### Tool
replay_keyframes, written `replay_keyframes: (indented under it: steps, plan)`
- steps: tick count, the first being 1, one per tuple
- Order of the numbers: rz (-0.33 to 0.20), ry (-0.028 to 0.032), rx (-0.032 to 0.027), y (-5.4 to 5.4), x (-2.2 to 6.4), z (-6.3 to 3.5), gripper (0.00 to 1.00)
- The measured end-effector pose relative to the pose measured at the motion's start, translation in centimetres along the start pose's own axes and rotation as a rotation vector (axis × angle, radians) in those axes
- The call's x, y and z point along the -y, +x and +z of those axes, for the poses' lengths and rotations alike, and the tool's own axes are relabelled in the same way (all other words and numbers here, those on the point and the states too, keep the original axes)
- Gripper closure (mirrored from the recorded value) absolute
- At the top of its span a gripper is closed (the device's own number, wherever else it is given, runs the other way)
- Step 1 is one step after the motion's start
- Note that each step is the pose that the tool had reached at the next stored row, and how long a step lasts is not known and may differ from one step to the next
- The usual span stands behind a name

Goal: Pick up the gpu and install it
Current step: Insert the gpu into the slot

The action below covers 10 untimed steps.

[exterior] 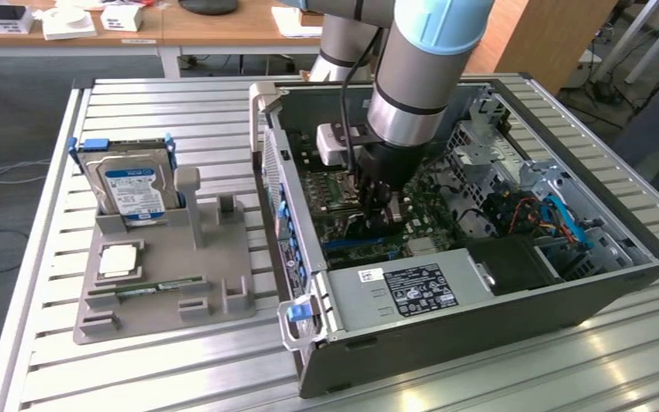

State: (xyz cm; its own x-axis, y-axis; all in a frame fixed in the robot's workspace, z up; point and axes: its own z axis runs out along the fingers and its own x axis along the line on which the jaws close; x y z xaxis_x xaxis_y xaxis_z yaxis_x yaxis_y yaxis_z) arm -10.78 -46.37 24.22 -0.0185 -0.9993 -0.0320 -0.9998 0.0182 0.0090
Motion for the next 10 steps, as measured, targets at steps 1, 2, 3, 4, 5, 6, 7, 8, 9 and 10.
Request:
replay_keyframes:
  steps: [1,2,3,4,5,6,7,8,9,10]
  plan:
    - [0.0,-0.0001,-0.0001,0.0,0.0,0.0,0.73]
    - [0.0,-0.0001,-0.0001,0.0,0.0,0.0,0.73]
    - [0.0,-0.0001,-0.0002,0.0,0.0,0.0,0.73]
    - [0.0,-0.0001,-0.0001,0.0,0.0,0.0,0.73]
    - [0.0,0.0,-0.0001,0.0,0.0,0.01,0.73]
    - [0.0,0.0,0.0,0.0,0.0,0.04,0.73]
    - [0.0,0.0,0.0,0.0,0.0,0.06,0.73]
    - [0.0,-0.0001,0.0,0.0,0.0,0.07,0.73]
    - [0.0,-0.0001,-0.0001,0.0,0.0,0.07,0.73]
    - [0.0,-0.0001,-0.0001,0.0,0.0,0.07,0.73]
